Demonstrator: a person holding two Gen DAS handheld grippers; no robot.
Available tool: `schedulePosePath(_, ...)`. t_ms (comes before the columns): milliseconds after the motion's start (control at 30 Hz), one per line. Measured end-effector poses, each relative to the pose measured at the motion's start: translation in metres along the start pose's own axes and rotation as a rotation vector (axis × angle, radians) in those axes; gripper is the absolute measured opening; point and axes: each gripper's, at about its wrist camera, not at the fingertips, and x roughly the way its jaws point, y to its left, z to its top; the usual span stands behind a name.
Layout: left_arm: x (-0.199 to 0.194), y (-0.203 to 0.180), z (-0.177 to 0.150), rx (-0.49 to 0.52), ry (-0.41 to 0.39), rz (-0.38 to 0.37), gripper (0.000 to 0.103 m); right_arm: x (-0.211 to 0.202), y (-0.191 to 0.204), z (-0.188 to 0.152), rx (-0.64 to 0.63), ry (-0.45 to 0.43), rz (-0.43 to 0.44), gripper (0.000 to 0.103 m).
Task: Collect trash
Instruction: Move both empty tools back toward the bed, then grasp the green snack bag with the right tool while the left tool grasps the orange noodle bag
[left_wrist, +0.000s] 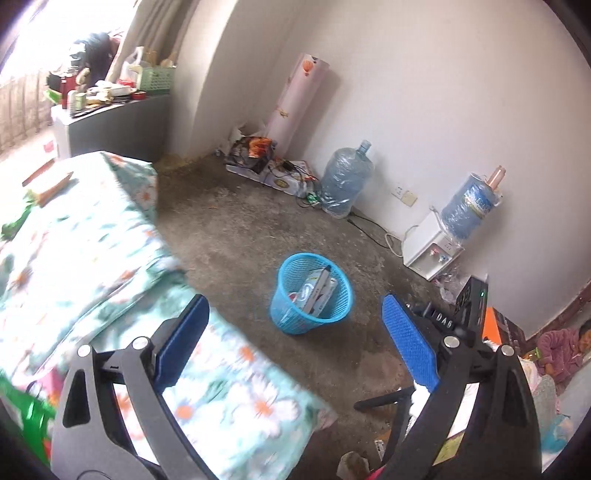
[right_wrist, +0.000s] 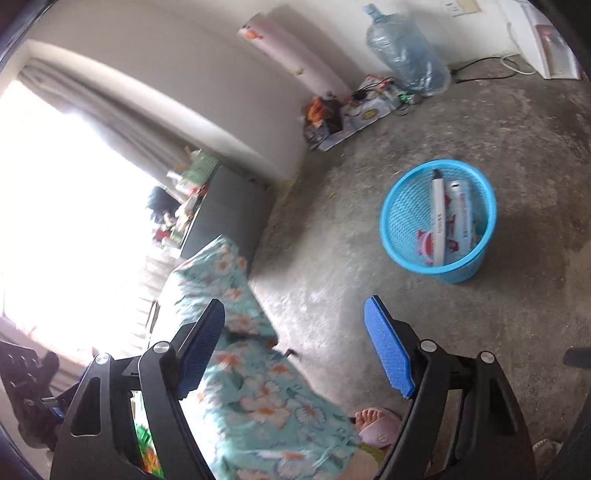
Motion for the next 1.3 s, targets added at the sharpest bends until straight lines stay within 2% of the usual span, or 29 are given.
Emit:
schedulePosePath(233,-0.14,0.085,-0.098,-0.153,-0.134,0.234,0.091,0.038,0.101,-0.069,-0.166,0.27,0.188,0.076)
schedulePosePath(400,-0.206,0.13,-0.148,-0.246,-0.227,0.368,0.091,0.073,0.155,-0.136,-0.221,0.49,0.287,0.076)
schedulePosePath(600,-0.239,0.178,-0.178,-0.374,-0.276,0.422,0.091,0.11,0.197,-0.215,-0.237,0.724,0.326,0.076)
schedulePosePath(633,-0.24,0.184,-0.18,-0.383,-0.278,0.431,0.091,0.114,0.201,-0.226,-0.246,0.743,0.312,0.075)
schedulePosePath(800,-0.232,0.208,-0.187,-0.415,-0.272,0.447,0.089,0.13,0.214,-0.26,-0.243,0.794,0.283,0.061)
schedulePosePath(833,-0.228,0.211,-0.189,-0.419,-0.265,0.451,0.086,0.132,0.215,-0.264,-0.239,0.791,0.274,0.059)
schedulePosePath(867,-0.224,0.216,-0.189,-0.427,-0.251,0.452,0.077,0.133,0.217,-0.267,-0.238,0.786,0.265,0.055)
schedulePosePath(967,-0.212,0.226,-0.193,-0.479,-0.213,0.369,0.066,0.132,0.22,-0.271,-0.231,0.78,0.261,0.047)
schedulePosePath(1100,-0.197,0.206,-0.199,-0.443,-0.177,0.237,0.065,0.123,0.221,-0.259,-0.229,0.74,0.26,0.045)
schedulePosePath(1300,-0.167,0.16,-0.213,-0.398,-0.093,-0.084,0.066,0.113,0.208,-0.24,-0.226,0.706,0.262,0.045)
